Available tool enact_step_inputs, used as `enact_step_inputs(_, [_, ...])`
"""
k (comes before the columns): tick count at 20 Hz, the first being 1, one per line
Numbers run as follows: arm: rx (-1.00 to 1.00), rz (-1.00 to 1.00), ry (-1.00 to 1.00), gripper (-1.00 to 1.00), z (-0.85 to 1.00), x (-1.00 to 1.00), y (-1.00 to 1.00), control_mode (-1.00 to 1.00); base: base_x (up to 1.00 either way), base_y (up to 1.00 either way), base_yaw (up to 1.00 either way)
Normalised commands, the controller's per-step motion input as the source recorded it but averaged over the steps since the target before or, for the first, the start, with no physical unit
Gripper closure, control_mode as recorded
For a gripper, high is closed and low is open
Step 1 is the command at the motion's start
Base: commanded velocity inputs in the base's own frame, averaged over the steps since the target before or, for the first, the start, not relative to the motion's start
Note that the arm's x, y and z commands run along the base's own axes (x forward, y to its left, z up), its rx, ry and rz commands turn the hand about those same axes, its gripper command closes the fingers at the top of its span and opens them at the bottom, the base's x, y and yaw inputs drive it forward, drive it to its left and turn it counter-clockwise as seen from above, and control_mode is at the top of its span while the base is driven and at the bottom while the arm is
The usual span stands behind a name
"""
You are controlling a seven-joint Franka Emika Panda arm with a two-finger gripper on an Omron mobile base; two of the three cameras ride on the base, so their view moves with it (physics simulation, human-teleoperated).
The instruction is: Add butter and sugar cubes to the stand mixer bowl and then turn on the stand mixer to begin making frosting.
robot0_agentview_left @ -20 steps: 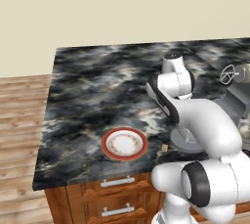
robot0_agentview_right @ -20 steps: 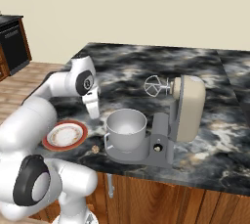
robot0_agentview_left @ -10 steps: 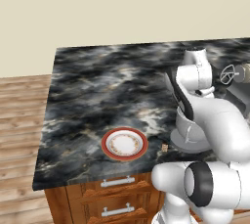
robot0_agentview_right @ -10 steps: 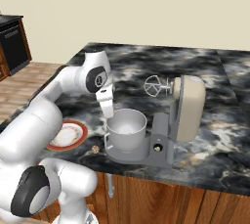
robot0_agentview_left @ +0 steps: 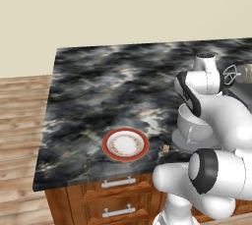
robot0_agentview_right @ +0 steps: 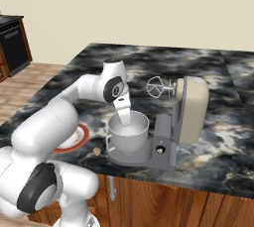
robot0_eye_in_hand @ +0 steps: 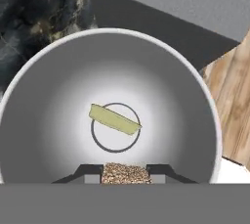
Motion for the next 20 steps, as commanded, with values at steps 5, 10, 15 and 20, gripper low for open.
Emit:
enact_step_inputs(5, [0.0, 0.09, 0.01, 1.0, -0.47, 0.27, -0.06, -1.0, 0.0, 0.0, 0.0])
enact_step_inputs(10, [0.0, 0.07, 0.02, 1.0, -0.43, 0.21, -0.09, -1.0, 0.0, 0.0, 0.0])
enact_step_inputs(15, [0.01, 0.07, 0.0, 1.0, -0.32, 0.13, -0.12, -1.0, 0.0, 0.0, 0.0])
enact_step_inputs(20, [0.03, 0.09, 0.0, 1.0, -0.39, 0.06, -0.17, -1.0, 0.0, 0.0, 0.0])
